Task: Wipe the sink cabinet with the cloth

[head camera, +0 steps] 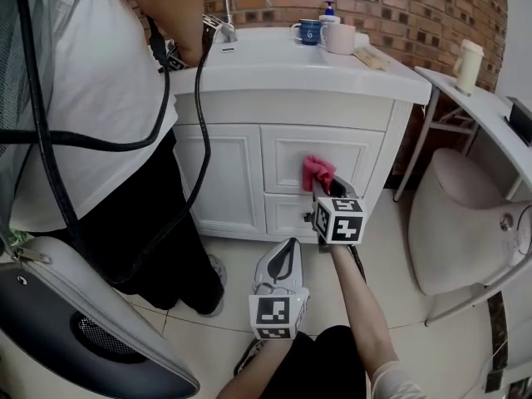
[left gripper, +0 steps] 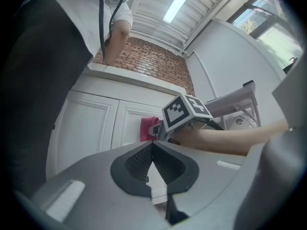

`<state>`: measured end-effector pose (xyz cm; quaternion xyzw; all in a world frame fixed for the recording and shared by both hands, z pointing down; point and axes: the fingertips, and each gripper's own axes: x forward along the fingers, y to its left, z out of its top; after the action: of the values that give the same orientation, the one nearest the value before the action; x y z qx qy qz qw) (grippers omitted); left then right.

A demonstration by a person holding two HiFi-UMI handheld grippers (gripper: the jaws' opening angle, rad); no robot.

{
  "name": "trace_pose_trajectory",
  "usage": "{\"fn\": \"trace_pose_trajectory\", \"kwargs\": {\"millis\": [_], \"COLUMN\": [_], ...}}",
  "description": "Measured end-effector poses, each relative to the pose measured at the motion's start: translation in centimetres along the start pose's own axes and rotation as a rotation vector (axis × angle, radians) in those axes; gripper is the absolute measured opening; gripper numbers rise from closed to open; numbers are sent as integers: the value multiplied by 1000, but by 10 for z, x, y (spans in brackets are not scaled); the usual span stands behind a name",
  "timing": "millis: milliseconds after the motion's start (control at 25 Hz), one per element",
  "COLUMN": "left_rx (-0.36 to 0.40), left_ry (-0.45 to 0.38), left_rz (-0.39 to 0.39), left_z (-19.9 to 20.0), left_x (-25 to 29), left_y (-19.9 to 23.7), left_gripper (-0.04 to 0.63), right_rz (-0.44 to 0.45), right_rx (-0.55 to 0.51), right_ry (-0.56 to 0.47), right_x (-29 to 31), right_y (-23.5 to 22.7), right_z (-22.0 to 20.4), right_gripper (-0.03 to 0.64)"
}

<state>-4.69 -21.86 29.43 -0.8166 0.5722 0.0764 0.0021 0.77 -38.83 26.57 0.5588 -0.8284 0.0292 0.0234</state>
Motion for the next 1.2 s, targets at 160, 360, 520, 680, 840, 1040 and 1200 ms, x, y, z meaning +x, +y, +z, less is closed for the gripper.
{"fn": "trace_pose_trajectory", "kwargs": {"millis": [160, 360, 520, 680, 840, 1040, 1200], "left_rx": [13, 60, 50, 47, 37, 21, -17], "left_ry": [20, 51, 47, 49, 36, -21, -44], "left_rz": [-11, -34, -33, -39, -37, -33, 14], "left_z": [-3, -9, -9, -10, -8, 3, 9], "left_x": [0, 5, 6, 7, 8, 7, 2], "left_y": [-3, -11, -8, -10, -8, -6, 9], "left_gripper": [5, 5, 5, 5, 5, 5, 5], "right_rz": [-102, -198, -242, -318, -374, -181, 113], "right_rx": [9, 15, 15, -13, 18, 57, 21], "right_ry": [-7, 26, 12, 10, -6, -102, -67], "right_x": [-12, -27, -41, -52, -64, -61, -12], "right_y": [-45, -105, -124, -150, -167, -90, 21], "right_z": [-1, -16, -21, -22, -22, 1, -11], "right_gripper": [63, 64, 64, 64, 64, 64, 64]}}
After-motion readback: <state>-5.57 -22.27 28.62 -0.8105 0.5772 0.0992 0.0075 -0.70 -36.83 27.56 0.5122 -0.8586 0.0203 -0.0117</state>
